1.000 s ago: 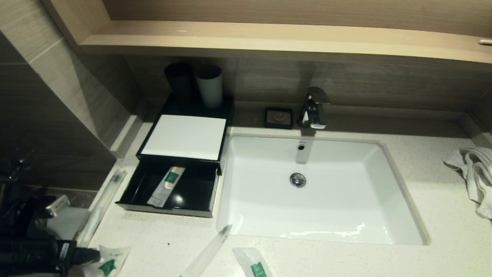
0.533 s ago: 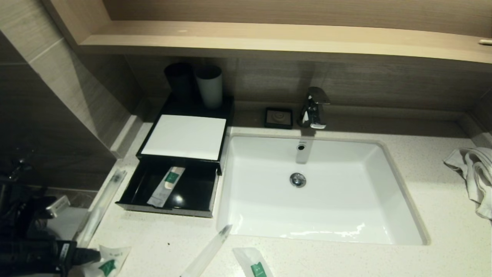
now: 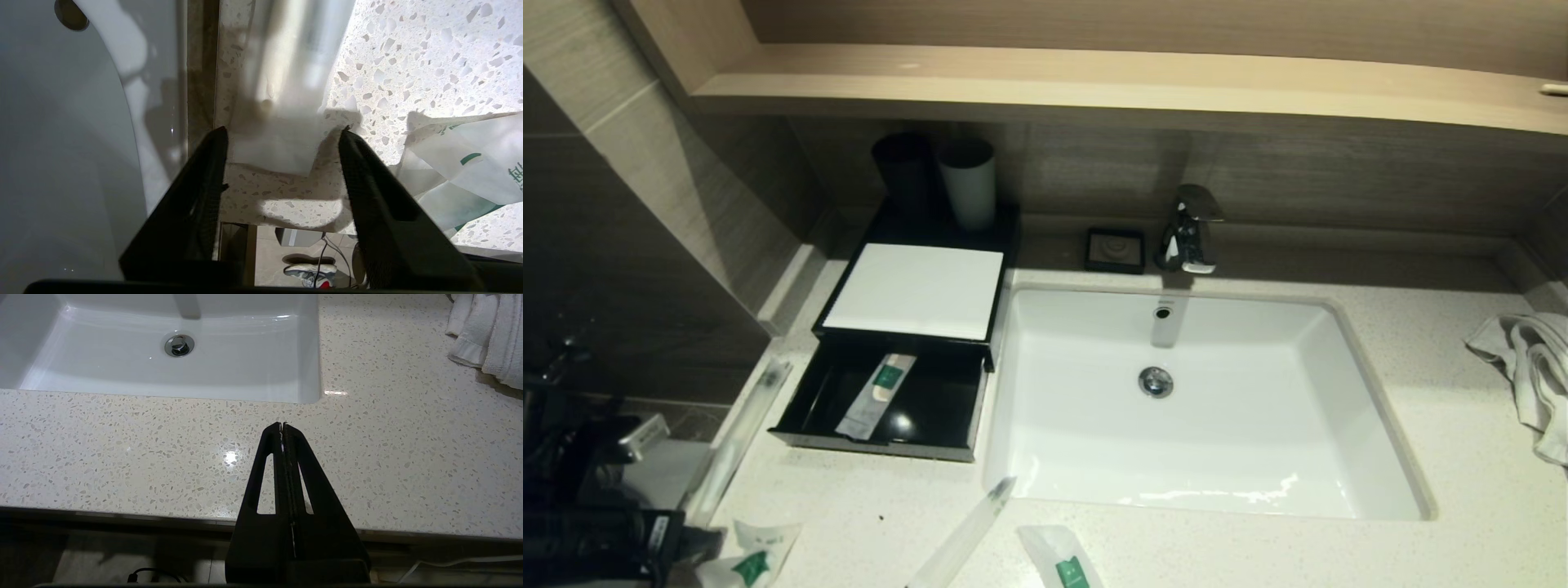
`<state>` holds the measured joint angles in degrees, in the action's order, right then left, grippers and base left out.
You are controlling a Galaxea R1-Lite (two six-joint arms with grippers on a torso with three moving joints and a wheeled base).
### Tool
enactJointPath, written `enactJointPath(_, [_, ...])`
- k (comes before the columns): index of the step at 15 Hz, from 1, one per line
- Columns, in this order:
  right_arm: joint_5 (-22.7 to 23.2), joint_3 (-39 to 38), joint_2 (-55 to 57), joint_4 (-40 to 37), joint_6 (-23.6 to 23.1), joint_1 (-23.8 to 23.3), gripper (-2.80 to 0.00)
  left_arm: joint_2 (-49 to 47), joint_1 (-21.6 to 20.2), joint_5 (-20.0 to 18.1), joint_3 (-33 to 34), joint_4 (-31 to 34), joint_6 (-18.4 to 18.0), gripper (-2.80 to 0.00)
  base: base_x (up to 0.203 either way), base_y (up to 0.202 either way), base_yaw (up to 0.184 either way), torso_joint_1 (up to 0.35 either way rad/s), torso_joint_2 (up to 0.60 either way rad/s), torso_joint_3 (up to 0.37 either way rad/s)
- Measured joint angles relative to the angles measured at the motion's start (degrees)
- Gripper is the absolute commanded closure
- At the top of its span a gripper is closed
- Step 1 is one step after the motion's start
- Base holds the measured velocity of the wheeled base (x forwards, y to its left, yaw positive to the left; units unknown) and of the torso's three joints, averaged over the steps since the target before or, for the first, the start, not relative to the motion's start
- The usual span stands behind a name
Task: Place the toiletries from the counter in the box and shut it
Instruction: Pick up the bathroom toiletry
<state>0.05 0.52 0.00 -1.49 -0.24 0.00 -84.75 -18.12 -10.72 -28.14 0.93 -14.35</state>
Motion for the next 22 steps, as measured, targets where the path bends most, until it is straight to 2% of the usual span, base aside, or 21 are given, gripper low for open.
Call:
enactJointPath(13, [0.0, 0.0, 0.0, 0.0, 0.0, 0.0, 0.0, 2.3, 0.0, -0.6, 0.2, 0.1, 0.0, 0.0, 0.0, 0.0, 0.0, 0.0, 0.0, 0.0])
enactJointPath(17, [0.0, 0.0, 0.0, 0.0, 0.0, 0.0, 0.0, 5.3, 0.1, -4.2, -0.1, 0.2, 0.0, 0.0, 0.0, 0.0, 0.0, 0.0, 0.0, 0.0])
enactJointPath(22, [0.0, 0.0, 0.0, 0.0, 0.0, 0.0, 0.0, 8.4, 3.7, -4.6, 1.0, 0.2, 0.1, 0.0, 0.0, 0.0, 0.0, 0.0, 0.0, 0.0])
